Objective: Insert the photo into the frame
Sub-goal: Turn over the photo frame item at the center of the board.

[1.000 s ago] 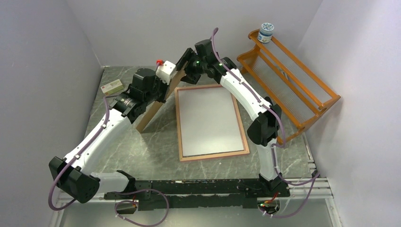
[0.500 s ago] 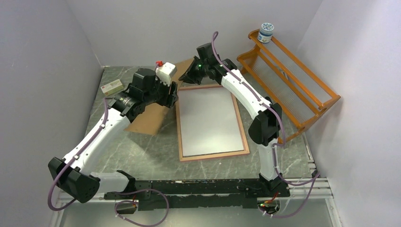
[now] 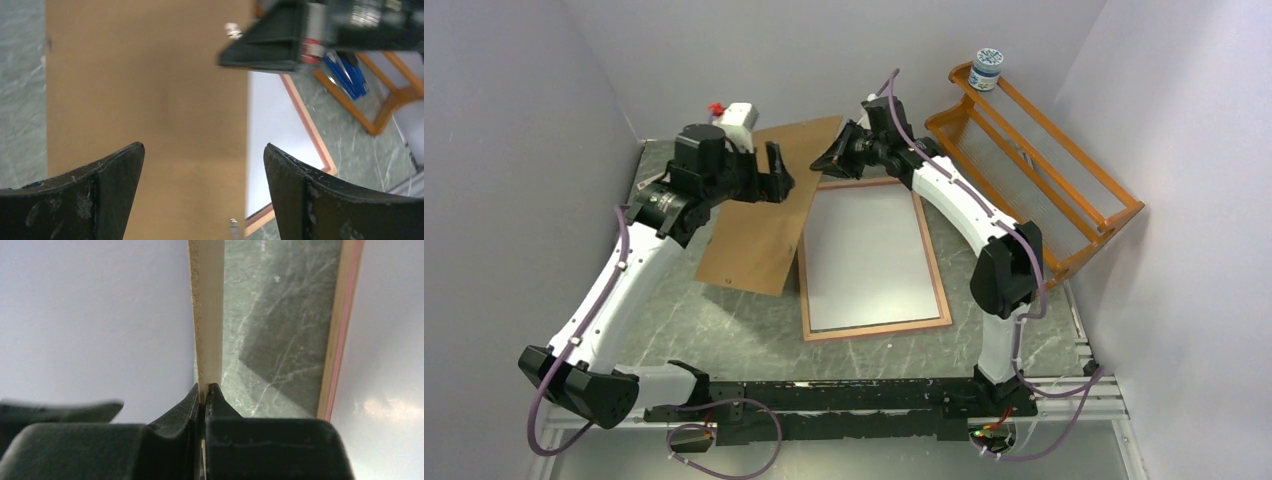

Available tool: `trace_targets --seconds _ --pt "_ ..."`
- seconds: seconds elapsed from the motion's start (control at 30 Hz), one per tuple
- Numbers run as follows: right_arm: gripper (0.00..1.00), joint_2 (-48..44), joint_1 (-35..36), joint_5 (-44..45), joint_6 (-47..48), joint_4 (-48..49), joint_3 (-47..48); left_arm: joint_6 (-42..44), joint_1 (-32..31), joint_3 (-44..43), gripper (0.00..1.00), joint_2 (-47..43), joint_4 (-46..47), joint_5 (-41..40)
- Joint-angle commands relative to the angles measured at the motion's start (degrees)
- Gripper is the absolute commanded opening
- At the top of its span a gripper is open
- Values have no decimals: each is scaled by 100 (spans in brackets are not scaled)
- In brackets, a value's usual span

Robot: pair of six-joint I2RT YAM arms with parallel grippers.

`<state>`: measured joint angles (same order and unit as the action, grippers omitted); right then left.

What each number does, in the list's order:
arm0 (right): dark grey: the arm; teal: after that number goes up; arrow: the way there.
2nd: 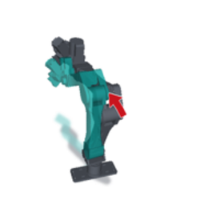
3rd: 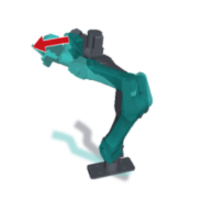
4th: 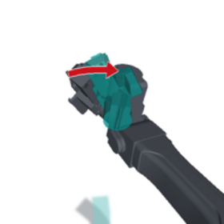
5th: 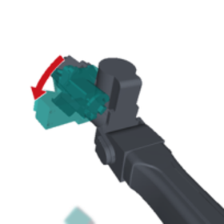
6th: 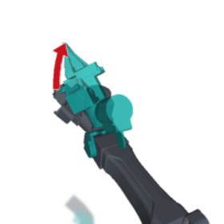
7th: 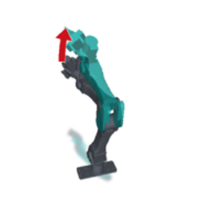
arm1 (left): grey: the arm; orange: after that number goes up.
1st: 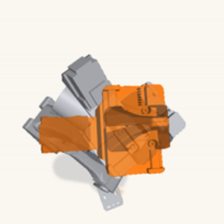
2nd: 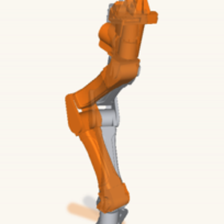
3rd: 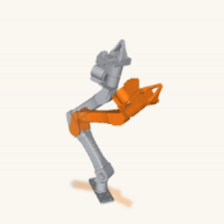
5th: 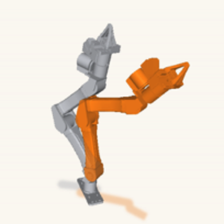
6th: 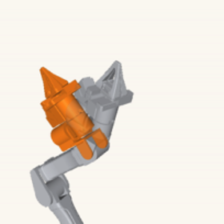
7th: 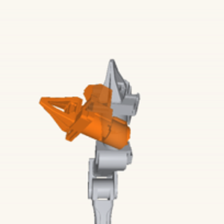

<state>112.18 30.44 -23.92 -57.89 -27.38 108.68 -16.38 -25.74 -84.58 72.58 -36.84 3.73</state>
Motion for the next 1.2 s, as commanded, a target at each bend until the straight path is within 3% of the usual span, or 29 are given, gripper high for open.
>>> trace_targets --seconds 0.0,0.1,0.2,0.33,0.5,0.67,0.8,0.9,1.0,1.17 --pt "0 -897 -168 -1169 194 2090 -442 -882 939 -123 94 54 -336 400" --pt "0 -1272 -285 -1406 172 2765 -974 -1070 1700 -38 94 253 -579 1083" --pt "0 -1637 -480 -1727 -65 3595 -1516 -999 2220 -278 94 509 -1130 1064" --pt "0 -2021 -781 -2106 -275 4099 -2009 -754 2857 -466 94 659 -1164 1770" --pt "0 -2445 -1048 -2466 -262 4494 -2378 -723 3223 -752 94 923 -1095 2725" --pt "0 -2661 -1317 -2697 -417 4827 -2541 -718 3351 -888 94 1128 -977 3157" --pt "0 -2625 -1478 -2983 -797 5273 -2646 -515 3397 -1017 94 1225 -969 3374" --pt "0 -2561 -1567 -3201 -1339 5875 -2785 -396 3431 -1032 94 1288 -822 4169" --pt "0 -2485 -1636 -3362 -1879 6522 -2915 -609 3435 -910 88 1347 -452 5108" --pt "0 -2336 -1665 -3543 -2322 6983 -2943 -1812 3435 -303 66 1170 1135 6500"
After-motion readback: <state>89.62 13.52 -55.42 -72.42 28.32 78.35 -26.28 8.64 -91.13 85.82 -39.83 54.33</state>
